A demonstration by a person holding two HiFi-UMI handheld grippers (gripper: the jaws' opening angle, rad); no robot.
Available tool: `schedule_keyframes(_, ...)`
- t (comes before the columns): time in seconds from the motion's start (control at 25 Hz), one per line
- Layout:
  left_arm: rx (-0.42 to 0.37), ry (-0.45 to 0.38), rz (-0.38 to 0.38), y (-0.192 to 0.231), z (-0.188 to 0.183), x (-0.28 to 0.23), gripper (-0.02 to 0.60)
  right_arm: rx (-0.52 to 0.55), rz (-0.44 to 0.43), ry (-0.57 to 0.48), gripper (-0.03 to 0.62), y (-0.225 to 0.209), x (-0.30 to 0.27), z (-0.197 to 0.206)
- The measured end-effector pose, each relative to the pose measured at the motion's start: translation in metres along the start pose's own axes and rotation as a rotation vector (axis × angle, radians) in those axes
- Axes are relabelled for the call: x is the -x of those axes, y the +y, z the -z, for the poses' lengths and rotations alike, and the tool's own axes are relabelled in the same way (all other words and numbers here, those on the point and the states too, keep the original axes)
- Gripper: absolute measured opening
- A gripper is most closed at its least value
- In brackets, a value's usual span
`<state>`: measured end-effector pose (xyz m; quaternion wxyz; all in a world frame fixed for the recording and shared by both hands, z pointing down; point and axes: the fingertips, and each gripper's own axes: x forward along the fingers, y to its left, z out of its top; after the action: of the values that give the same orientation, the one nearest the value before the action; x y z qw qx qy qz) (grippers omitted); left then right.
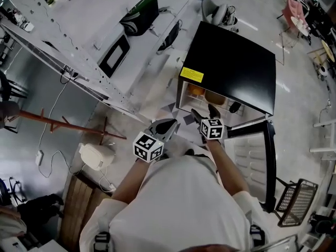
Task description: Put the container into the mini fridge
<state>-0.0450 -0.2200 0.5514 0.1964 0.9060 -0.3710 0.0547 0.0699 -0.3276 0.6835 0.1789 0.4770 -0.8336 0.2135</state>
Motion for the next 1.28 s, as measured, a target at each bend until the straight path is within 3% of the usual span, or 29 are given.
schedule_keyframes(0.36, -0.008, 0.011, 0.038, 0.001, -0.001, 0.003, 0.005, 0.032, 0.016, -0.086, 0.398, 0.014, 0.026, -0.030)
schedule_keyframes(0.8, -0.018, 0.043, 0.159, -0.015, 0.018, 0.016, 0.005, 0.020, 0.110, -0.260, 0.248, 0.042, 0.110, -0.064)
schedule_keyframes(1.08, -0.021, 0.058, 0.247, -0.028, 0.030, 0.019, 0.005, 0.082, 0.129, -0.266, 0.113, 0.056, 0.162, -0.063)
schedule_keyframes(1.28, -0.013, 0.074, 0.278, -0.037, 0.040, 0.022, 0.005, 0.054, 0.155, -0.275, 0.064, 0.065, 0.194, -0.053)
